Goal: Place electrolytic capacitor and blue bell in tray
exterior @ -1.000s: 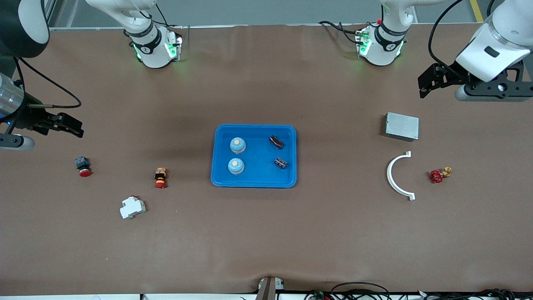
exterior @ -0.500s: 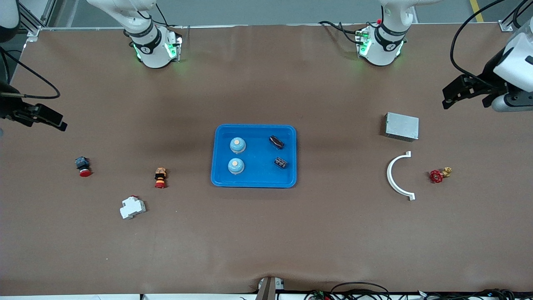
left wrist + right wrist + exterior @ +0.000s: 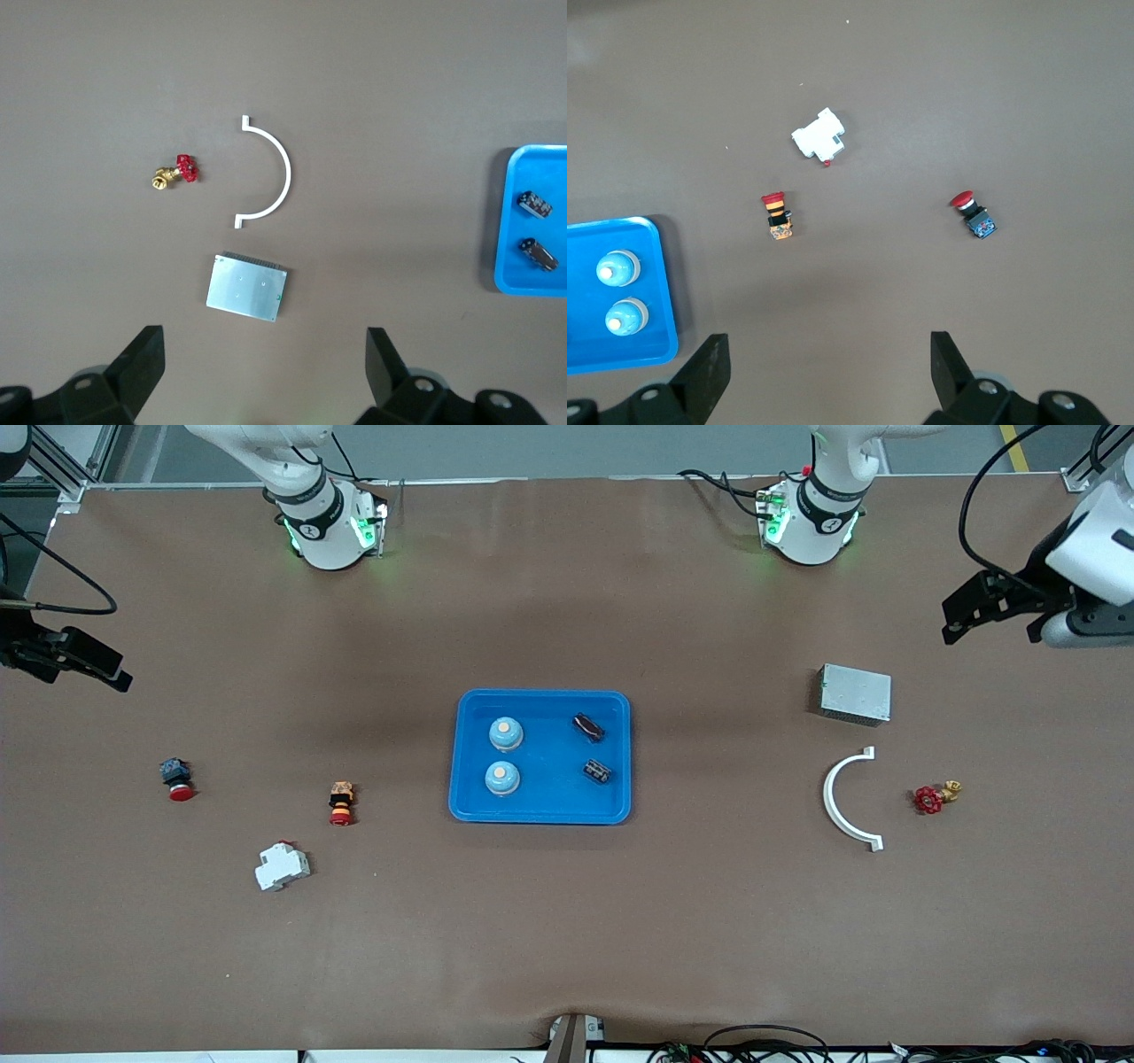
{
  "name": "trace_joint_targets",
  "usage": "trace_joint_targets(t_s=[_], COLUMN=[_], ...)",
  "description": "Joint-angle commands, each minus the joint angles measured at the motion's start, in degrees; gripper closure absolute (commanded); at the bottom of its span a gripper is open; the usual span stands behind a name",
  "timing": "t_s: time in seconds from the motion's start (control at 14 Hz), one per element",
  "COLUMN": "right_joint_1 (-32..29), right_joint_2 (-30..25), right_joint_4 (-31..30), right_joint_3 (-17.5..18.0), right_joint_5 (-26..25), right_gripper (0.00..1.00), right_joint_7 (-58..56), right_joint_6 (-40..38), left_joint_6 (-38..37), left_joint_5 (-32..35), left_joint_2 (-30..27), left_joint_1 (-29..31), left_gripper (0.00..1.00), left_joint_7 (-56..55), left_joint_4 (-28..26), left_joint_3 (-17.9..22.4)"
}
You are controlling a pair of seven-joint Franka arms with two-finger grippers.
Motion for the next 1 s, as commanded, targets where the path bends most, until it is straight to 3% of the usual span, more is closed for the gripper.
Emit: trace_joint_targets(t_s=[0.0, 0.36, 0.93], right_joint_1=[-0.55, -0.38, -0.38], right_joint_2=[-1.72, -1.81, -1.81], right_joint_4=[-1.82, -1.82, -1.82], right_joint_3=[0.45, 0.54, 0.54], right_joint_5=[0.52, 0.52, 0.52], right_gripper=[0.0, 0.0, 0.0], right_joint_7=[-1.7, -1.62, -3.2], right_joint_6=[0.05, 0.05, -0.04], left_joint_6=[-0.19, -2.74, -3.53], left_joint_5=[0.52, 0.52, 0.52], left_joint_2=[-4.57, -4.31, -3.43], left_joint_1=[-3.82, -3.21, -3.3], left_gripper=[0.0, 0.0, 0.0], left_joint_7=[1.18, 2.06, 2.15], left_joint_4=[-2.95, 0.56, 0.39], left_joint_3=[3.89, 3.72, 3.63])
